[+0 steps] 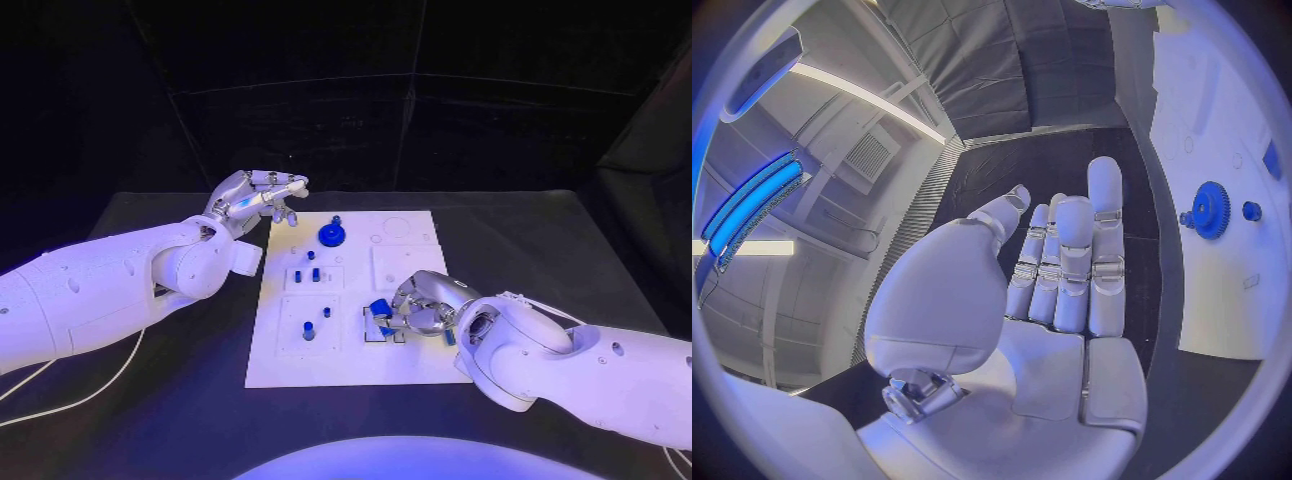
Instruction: Assemble the parts on the task board
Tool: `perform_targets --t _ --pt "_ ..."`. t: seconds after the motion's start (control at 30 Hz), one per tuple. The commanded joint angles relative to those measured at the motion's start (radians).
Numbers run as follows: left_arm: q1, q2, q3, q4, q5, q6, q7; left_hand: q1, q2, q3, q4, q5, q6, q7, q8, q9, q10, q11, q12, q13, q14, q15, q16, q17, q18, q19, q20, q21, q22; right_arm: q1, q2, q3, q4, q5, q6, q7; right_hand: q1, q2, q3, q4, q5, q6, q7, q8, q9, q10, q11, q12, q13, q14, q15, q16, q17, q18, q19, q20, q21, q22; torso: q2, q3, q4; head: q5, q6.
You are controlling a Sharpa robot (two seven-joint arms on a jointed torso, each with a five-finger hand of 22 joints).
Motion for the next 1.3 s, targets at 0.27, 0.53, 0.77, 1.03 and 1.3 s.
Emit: perform_targets --t 0.27,0.53,0.77,1.03,1.3 --pt "0.001 0.002 0.001 0.003 0.004 0.017 0.006 -0.01 0.003 -0.017 0.013 0.002 -0.011 -0.002 0.005 0.0 -0.011 0.0 0.008 0.002 -0.011 0.001 0.0 -0.005 0.013 0.0 0.005 -0.01 -0.004 0.001 0.021 0.001 -0.02 -0.043 0.056 -0.063 -0.047 0.009 -0.037 0.001 -0.061 0.063 -0.049 0.027 0.051 0.013 -0.014 -0.014 0.008 0.057 -0.016 0.007 0.011 -0.006 0.005 -0.015 0.005 0.115 -0.001 0.0003 -0.0026 0.005 0.001" --pt "0.001 0.003 0.001 0.003 0.004 0.02 0.005 -0.01 0.003 -0.017 0.013 0.002 -0.011 -0.002 0.005 0.0 -0.011 0.0 0.008 0.002 -0.011 0.001 0.0 -0.005 0.013 0.0 0.005 -0.01 -0.004 0.001 0.04 0.001 -0.027 -0.063 0.06 -0.078 -0.076 0.014 -0.071 0.001 -0.175 0.059 -0.051 0.04 0.065 0.016 -0.016 -0.028 0.009 0.056 -0.019 0.003 0.008 -0.006 0.004 -0.019 0.004 0.115 -0.001 0.0008 -0.0017 0.007 0.003" --pt "0.001 0.004 0.001 0.002 0.004 0.021 0.005 -0.011 0.002 -0.019 0.014 0.002 -0.012 -0.002 0.006 0.0 -0.012 0.0 0.009 0.003 -0.011 0.001 0.001 -0.005 0.013 0.0 0.005 -0.011 -0.005 0.001 0.044 0.001 -0.032 -0.068 0.052 -0.082 -0.123 0.009 -0.119 0.001 -0.326 0.049 -0.051 0.052 0.08 0.017 -0.015 -0.044 0.012 0.056 -0.019 -0.001 0.004 -0.005 0.002 -0.019 0.001 0.113 -0.001 0.0005 -0.0032 0.008 0.002" --pt "0.001 0.005 0.001 0.002 0.004 0.021 0.005 -0.011 0.002 -0.019 0.014 0.002 -0.012 -0.002 0.006 0.0 -0.012 0.0 0.009 0.003 -0.011 0.001 0.001 -0.005 0.013 0.0 0.005 -0.011 -0.005 0.001 0.048 0.001 -0.034 -0.071 0.04 -0.08 -0.206 -0.031 -0.137 0.004 -0.35 0.043 -0.051 0.06 0.089 0.01 -0.015 -0.072 0.002 0.052 -0.019 -0.012 -0.01 -0.003 -0.005 -0.019 -0.006 0.104 -0.001 0.001 -0.0018 0.006 0.003" --pt "0.001 0.003 0.001 0.001 0.004 0.021 0.005 -0.01 0.002 -0.02 0.014 0.002 -0.012 -0.002 0.006 0.0 -0.013 0.0 0.009 0.003 -0.012 0.001 0.001 -0.006 0.013 0.0 0.005 -0.011 -0.005 0.001 0.043 0.001 -0.023 -0.07 0.038 -0.048 -0.223 -0.03 -0.121 0.003 -0.349 0.044 -0.052 0.064 0.093 0.015 -0.016 -0.065 0.011 0.055 -0.019 -0.006 0.002 -0.005 0.001 -0.02 -0.002 0.112 0.0 0.0017 -0.0031 0.008 0.003"
